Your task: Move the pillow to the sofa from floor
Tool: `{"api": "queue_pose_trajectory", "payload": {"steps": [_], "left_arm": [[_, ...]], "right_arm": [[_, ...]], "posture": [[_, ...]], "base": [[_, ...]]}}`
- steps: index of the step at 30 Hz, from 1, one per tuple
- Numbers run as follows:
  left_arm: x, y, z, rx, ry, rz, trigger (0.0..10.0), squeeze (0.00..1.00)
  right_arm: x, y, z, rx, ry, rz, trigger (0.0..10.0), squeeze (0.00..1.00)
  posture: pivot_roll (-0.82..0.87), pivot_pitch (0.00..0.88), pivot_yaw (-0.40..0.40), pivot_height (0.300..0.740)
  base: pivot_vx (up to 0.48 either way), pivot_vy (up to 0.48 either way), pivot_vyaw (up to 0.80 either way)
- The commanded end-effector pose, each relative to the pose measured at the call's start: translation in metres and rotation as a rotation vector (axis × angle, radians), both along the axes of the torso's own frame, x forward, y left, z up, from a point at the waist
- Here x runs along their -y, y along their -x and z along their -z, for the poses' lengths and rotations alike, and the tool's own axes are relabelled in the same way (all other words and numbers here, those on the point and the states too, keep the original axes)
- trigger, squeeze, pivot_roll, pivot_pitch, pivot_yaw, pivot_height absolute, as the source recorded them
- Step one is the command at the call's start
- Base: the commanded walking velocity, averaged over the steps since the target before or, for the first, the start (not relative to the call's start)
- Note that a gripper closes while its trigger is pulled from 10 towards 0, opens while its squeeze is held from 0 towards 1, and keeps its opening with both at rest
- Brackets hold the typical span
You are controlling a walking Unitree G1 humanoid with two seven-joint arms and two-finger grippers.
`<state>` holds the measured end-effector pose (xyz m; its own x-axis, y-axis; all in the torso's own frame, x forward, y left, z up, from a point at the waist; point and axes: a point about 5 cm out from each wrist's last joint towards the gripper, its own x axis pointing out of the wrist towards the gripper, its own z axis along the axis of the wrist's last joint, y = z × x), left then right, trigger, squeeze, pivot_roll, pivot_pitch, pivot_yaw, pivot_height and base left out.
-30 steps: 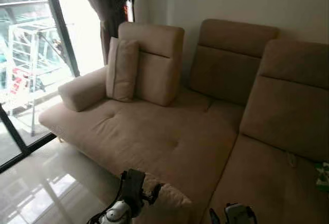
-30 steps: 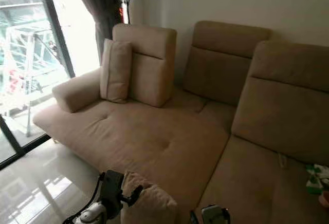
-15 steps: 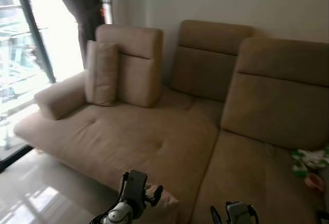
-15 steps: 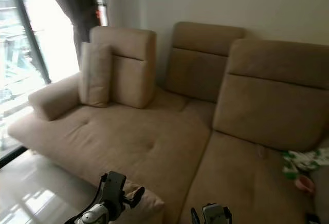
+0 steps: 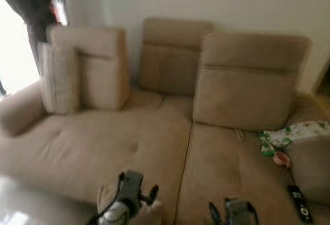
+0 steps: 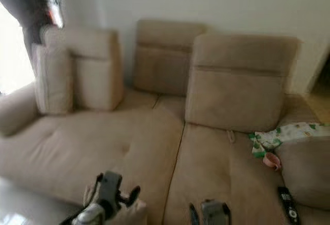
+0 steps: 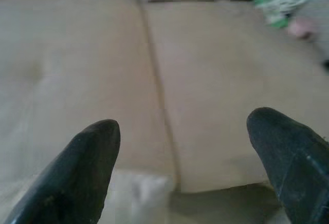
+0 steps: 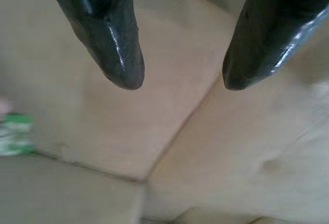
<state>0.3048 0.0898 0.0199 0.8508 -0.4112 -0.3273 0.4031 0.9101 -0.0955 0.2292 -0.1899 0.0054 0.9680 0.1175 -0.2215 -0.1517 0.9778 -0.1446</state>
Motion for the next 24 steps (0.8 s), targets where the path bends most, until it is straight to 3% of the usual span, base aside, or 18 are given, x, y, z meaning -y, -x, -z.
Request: {"api": "queue_pose_trajectory", "payload": {"steps": [1, 21, 24], "left_arm": [[-0.0107, 0.0031, 0.006, -0.026, -0.016, -0.024, 10.0, 0.0], [-0.0131, 0.0045, 0.0079, -0.047, 0.012, -0.031, 10.0, 0.0], [-0.0122, 0.0048, 0.008, -0.047, 0.013, -0.027, 10.0, 0.0]], "right_arm": [[-0.0064, 0.0002, 0.001, 0.001, -0.003, -0.014, 10.0, 0.0], [-0.0136, -0.0043, -0.0004, 0.013, -0.018, -0.032, 10.0, 0.0], [-0.014, -0.0045, -0.0005, 0.015, -0.021, -0.035, 10.0, 0.0]], "posture": [[-0.1, 0.0, 0.051, 0.74], [-0.08, 0.0, 0.049, 0.74], [-0.08, 0.0, 0.049, 0.74]], "base": [[0.0, 0.0, 0.0], [0.0, 0.0, 0.0], [0.0, 0.366, 0.0]]}}
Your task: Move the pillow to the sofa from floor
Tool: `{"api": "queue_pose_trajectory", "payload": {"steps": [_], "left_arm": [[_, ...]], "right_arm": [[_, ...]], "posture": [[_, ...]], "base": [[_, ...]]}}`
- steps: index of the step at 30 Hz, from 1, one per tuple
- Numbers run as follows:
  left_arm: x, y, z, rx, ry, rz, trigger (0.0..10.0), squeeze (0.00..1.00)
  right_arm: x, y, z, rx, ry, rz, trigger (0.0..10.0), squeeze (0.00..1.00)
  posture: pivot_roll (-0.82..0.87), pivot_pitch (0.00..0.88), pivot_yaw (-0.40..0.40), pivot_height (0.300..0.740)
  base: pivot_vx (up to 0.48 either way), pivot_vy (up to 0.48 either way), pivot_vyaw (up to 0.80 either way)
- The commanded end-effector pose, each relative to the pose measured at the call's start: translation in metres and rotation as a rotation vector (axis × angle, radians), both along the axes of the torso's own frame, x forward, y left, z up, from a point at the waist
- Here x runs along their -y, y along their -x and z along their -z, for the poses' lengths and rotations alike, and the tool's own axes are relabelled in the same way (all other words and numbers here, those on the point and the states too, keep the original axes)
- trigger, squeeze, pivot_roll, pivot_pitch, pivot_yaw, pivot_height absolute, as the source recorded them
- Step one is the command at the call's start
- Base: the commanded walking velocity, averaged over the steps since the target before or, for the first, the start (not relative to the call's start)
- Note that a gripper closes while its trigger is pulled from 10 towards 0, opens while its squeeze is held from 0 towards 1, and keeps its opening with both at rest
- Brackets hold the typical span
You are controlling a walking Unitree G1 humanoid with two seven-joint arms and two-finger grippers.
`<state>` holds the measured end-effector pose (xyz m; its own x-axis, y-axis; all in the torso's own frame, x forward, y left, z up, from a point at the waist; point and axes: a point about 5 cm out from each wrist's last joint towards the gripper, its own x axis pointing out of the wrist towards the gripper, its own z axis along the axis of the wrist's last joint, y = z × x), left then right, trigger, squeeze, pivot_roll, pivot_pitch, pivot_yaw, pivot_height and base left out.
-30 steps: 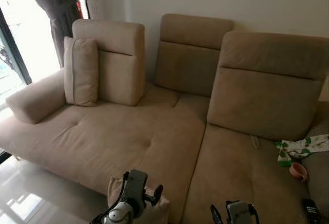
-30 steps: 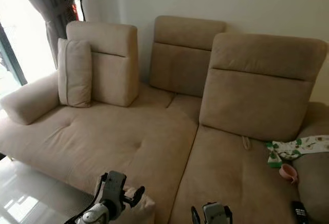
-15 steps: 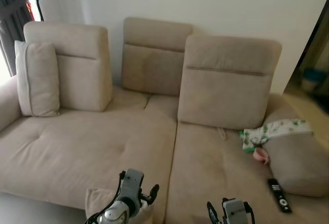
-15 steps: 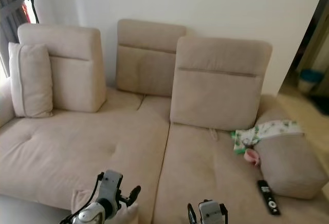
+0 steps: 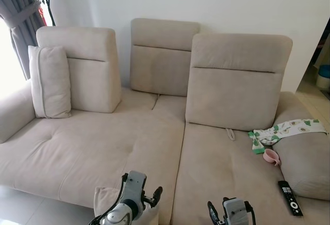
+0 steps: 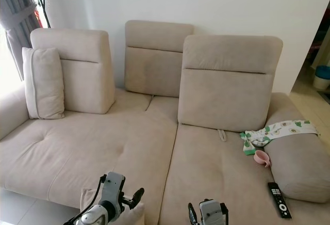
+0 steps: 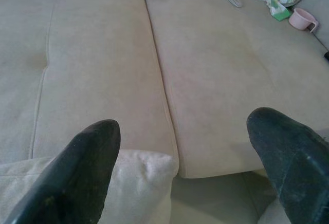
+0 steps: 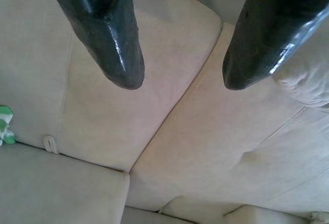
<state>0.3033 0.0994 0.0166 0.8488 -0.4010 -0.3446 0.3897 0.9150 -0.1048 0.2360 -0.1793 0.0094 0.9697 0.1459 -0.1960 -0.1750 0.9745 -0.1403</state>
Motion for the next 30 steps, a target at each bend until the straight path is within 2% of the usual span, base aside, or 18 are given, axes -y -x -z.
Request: {"api": "queue_pose_trajectory", "payload": {"steps": [1, 19, 30], "left_arm": [[-0.0016, 0.0034, 0.0045, -0.026, 0.013, -0.01, 10.0, 0.0], [0.0019, 0.0024, 0.0026, -0.017, 0.009, 0.012, 10.0, 0.0], [0.0011, 0.0034, 0.0029, -0.008, 0.007, 0.016, 10.0, 0.0]], "right_arm": [[-0.0034, 0.0021, 0.0033, -0.01, -0.014, -0.008, 10.0, 0.0], [-0.0028, 0.0012, 0.0029, -0.005, -0.015, -0.005, 10.0, 0.0], [-0.0023, 0.0011, 0.003, -0.003, -0.009, -0.007, 10.0, 0.0]], "posture": [[-0.09, 0.0, 0.048, 0.74], [-0.09, 0.0, 0.053, 0.74], [-0.09, 0.0, 0.047, 0.74]], "base": [[0.0, 0.476, 0.0], [0.0, 0.434, 0.0], [0.0, 0.0, 0.0]]}}
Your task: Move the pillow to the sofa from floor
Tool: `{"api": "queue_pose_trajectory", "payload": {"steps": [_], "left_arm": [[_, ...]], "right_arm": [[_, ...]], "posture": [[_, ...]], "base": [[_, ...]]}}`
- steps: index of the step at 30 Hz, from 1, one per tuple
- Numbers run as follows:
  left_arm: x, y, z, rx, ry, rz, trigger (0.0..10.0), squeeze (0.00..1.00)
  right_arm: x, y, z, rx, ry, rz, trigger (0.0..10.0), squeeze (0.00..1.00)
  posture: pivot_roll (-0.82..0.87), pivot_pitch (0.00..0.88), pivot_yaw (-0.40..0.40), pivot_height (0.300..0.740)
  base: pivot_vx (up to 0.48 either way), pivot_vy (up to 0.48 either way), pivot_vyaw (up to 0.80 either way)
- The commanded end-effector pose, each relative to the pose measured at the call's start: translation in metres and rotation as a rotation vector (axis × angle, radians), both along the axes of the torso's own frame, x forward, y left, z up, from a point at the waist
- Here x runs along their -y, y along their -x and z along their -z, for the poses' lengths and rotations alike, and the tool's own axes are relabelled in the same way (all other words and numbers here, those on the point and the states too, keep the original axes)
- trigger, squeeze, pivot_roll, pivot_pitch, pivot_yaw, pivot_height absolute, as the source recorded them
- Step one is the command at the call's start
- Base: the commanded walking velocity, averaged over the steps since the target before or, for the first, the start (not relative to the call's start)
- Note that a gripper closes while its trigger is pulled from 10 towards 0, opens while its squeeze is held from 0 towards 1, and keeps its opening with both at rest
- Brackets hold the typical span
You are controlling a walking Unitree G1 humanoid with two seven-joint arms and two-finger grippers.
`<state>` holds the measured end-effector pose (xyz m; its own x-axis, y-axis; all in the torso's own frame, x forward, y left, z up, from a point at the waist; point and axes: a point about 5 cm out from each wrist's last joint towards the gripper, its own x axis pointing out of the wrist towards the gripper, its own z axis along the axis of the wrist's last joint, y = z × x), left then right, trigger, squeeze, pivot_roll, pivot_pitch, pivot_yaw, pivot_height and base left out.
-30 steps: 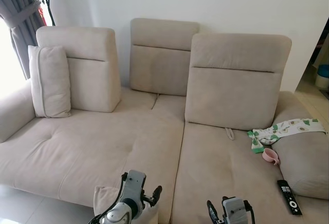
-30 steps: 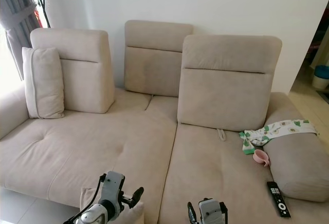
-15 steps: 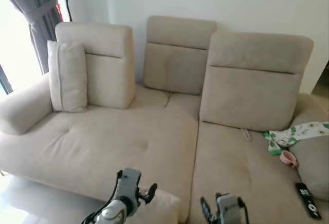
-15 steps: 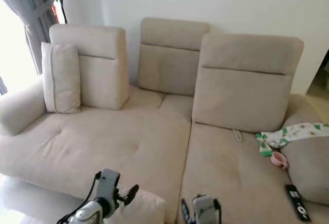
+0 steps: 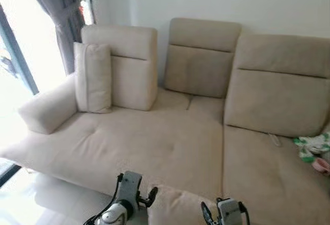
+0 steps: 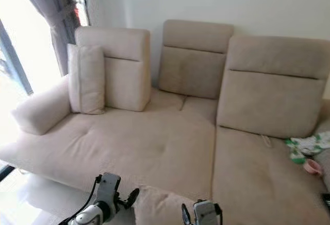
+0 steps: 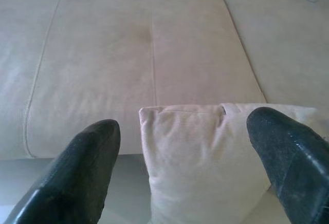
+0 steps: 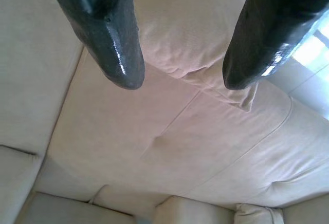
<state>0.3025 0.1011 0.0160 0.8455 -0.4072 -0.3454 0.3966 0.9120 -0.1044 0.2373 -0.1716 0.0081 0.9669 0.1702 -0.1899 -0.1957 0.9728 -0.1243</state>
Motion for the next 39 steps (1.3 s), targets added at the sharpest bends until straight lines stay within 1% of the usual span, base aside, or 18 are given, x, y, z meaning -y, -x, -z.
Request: {"api": "queue_pose_trajectory", "payload": {"steps": [1, 6, 8, 18, 21, 25, 31, 32, 33, 35, 36, 37, 38, 39], "left_arm": [[0.003, 0.003, 0.002, -0.007, 0.008, 0.009, 10.0, 0.0], [0.003, 0.003, 0.003, -0.006, 0.009, 0.01, 10.0, 0.0], [0.004, 0.003, 0.003, -0.006, 0.009, 0.011, 10.0, 0.0], [0.005, 0.003, 0.002, -0.003, 0.006, 0.016, 10.0, 0.0], [0.005, 0.003, 0.002, -0.002, 0.005, 0.015, 10.0, 0.0], [0.005, 0.002, 0.002, -0.001, 0.002, 0.012, 10.0, 0.0], [0.005, 0.002, 0.002, -0.003, 0.001, 0.008, 10.0, 0.0], [0.005, 0.002, 0.002, -0.002, -0.001, 0.006, 10.0, 0.0], [0.005, 0.002, 0.002, -0.002, -0.001, 0.006, 10.0, 0.0], [0.005, 0.002, 0.002, 0.002, -0.012, 0.007, 10.0, 0.0], [0.005, 0.002, 0.002, 0.002, -0.012, 0.007, 10.0, 0.0], [0.005, 0.002, 0.002, 0.005, -0.026, 0.013, 10.0, 0.0], [0.005, 0.003, 0.002, 0.02, -0.052, 0.04, 10.0, 0.0], [0.005, 0.003, 0.002, 0.02, -0.052, 0.04, 10.0, 0.0]], "right_arm": [[0.005, 0.002, 0.002, -0.006, 0.009, 0.014, 10.0, 0.0], [0.006, 0.002, 0.001, -0.002, 0.013, 0.017, 10.0, 0.0], [0.007, 0.001, 0.001, -0.004, 0.01, 0.026, 10.0, 0.0], [0.008, 0.0, 0.0, 0.001, -0.012, 0.036, 10.0, 0.0], [0.007, 0.0, -0.001, 0.009, -0.009, 0.027, 10.0, 0.0], [0.001, 0.0, -0.002, 0.009, -0.046, 0.002, 10.0, 0.0], [0.0, -0.001, -0.002, 0.009, -0.047, -0.007, 10.0, 0.0], [0.0, -0.001, -0.002, 0.012, -0.02, -0.027, 10.0, 0.0], [0.0, -0.001, -0.002, 0.012, -0.02, -0.027, 10.0, 0.0], [-0.002, -0.001, -0.001, 0.016, 0.06, -0.089, 10.0, 0.0], [-0.002, -0.001, -0.001, 0.016, 0.06, -0.089, 10.0, 0.0], [-0.006, 0.001, 0.002, -0.003, 0.103, -0.146, 10.0, 0.0], [-0.01, 0.004, 0.006, -0.027, 0.121, -0.204, 10.0, 0.0], [-0.01, 0.004, 0.006, -0.027, 0.121, -0.204, 10.0, 0.0]], "posture": [[-0.09, 0.0, 0.047, 0.74], [-0.09, 0.0, 0.045, 0.74], [-0.09, 0.0, 0.043, 0.74], [-0.09, 0.0, 0.042, 0.74], [-0.09, 0.0, 0.042, 0.74], [-0.09, 0.0, 0.045, 0.74], [-0.09, 0.0, 0.046, 0.74], [-0.09, 0.0, 0.047, 0.74], [-0.09, 0.0, 0.047, 0.74], [-0.09, 0.0, 0.05, 0.74], [-0.09, 0.0, 0.05, 0.74], [-0.1, 0.0, 0.052, 0.74], [-0.1, 0.0, 0.054, 0.74], [-0.1, 0.0, 0.054, 0.74]], "base": [[0.0, 0.0, 0.0], [0.0, 0.0, 0.0], [0.0, 0.0, -0.51], [0.0, 0.0, -0.79], [0.0, 0.0, 0.0], [0.0, 0.0, 0.0], [0.0, 0.0, 0.0], [0.0, 0.0, 0.0], [0.0, 0.0, 0.0], [0.0, 0.0, 0.0], [0.0, 0.0, 0.0], [0.0, 0.0, 0.0], [0.0, 0.0, 0.0], [0.0, 0.0, 0.0]]}}
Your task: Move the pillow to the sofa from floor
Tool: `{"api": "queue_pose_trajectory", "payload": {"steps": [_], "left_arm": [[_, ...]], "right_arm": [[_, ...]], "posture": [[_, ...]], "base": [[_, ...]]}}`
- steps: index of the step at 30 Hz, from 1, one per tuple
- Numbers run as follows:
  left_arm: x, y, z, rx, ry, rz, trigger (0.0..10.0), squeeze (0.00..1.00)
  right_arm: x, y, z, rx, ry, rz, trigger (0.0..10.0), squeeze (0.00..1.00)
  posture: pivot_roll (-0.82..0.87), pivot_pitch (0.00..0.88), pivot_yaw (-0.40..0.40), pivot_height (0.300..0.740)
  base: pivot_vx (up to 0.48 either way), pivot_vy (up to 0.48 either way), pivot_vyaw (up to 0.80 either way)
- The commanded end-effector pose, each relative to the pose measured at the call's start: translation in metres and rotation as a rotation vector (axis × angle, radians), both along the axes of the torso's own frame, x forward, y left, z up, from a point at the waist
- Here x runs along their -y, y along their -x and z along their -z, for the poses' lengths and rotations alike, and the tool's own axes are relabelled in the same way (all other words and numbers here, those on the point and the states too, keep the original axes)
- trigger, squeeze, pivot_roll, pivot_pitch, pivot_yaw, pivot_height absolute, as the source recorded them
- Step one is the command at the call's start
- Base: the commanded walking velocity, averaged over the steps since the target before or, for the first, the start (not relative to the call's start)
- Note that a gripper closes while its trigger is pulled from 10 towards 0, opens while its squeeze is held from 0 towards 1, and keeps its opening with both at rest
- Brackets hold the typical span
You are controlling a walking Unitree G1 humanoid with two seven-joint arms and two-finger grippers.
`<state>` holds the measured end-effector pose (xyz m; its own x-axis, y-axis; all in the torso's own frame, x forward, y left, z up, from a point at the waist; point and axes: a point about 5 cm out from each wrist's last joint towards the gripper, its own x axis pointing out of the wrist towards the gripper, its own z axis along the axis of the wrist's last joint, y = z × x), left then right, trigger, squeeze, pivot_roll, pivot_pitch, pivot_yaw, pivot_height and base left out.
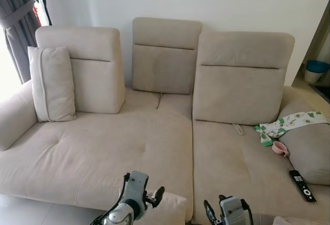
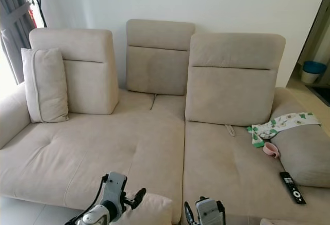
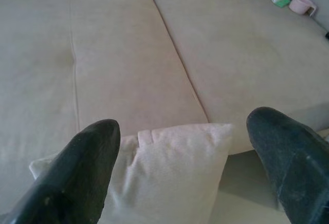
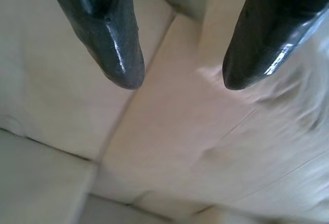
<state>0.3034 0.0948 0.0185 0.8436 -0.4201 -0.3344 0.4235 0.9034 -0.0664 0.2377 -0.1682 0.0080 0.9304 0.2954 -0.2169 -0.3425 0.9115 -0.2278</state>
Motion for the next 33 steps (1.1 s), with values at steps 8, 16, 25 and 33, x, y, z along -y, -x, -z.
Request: {"api": "queue_pose_trajectory", "payload": {"steps": [8, 16, 25, 33], "left_arm": [[0.004, 0.004, 0.001, 0.059, -0.116, 0.11, 10.0, 0.0], [-0.001, 0.002, -0.001, 0.06, -0.067, 0.038, 10.0, 0.0], [-0.002, 0.003, 0.001, 0.036, -0.034, 0.013, 10.0, 0.0], [0.0, 0.004, 0.002, 0.028, -0.038, 0.028, 10.0, 0.0]], "right_arm": [[-0.012, -0.002, 0.003, -0.047, 0.057, -0.157, 10.0, 0.0], [-0.016, -0.01, -0.016, 0.067, 0.142, -0.298, 10.0, 0.0], [-0.022, -0.009, -0.017, 0.084, 0.109, -0.285, 10.0, 0.0], [-0.023, -0.007, -0.015, 0.079, 0.096, -0.273, 10.0, 0.0]], "posture": [[-0.09, 0.0, 0.054, 0.74], [-0.08, 0.0, 0.054, 0.74], [-0.08, 0.0, 0.05, 0.74], [-0.09, 0.0, 0.055, 0.74]], "base": [[0.0, 0.0, 0.0], [0.0, 0.0, 0.0], [0.0, 0.0, 0.0], [0.0, 0.217, 0.0]]}}
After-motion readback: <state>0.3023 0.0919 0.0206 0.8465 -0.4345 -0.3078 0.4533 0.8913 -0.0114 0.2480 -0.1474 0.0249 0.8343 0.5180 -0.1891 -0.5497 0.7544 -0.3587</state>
